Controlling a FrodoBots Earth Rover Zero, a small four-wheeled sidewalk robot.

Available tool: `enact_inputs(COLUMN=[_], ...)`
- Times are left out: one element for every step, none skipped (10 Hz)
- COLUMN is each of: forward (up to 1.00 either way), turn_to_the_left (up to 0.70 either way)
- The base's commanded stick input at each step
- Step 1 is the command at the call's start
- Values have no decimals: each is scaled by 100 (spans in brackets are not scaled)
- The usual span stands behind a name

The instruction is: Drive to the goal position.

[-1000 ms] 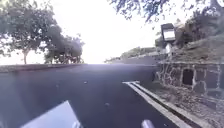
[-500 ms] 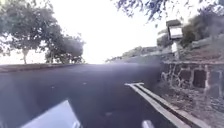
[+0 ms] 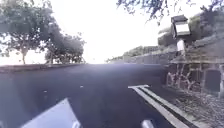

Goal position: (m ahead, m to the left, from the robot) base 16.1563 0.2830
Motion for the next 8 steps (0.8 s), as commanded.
enact_inputs(forward=[70,70,70,70,70,70,70,70], turn_to_the_left=[-35,-35,-35,-35,-35,-35,-35,-35])
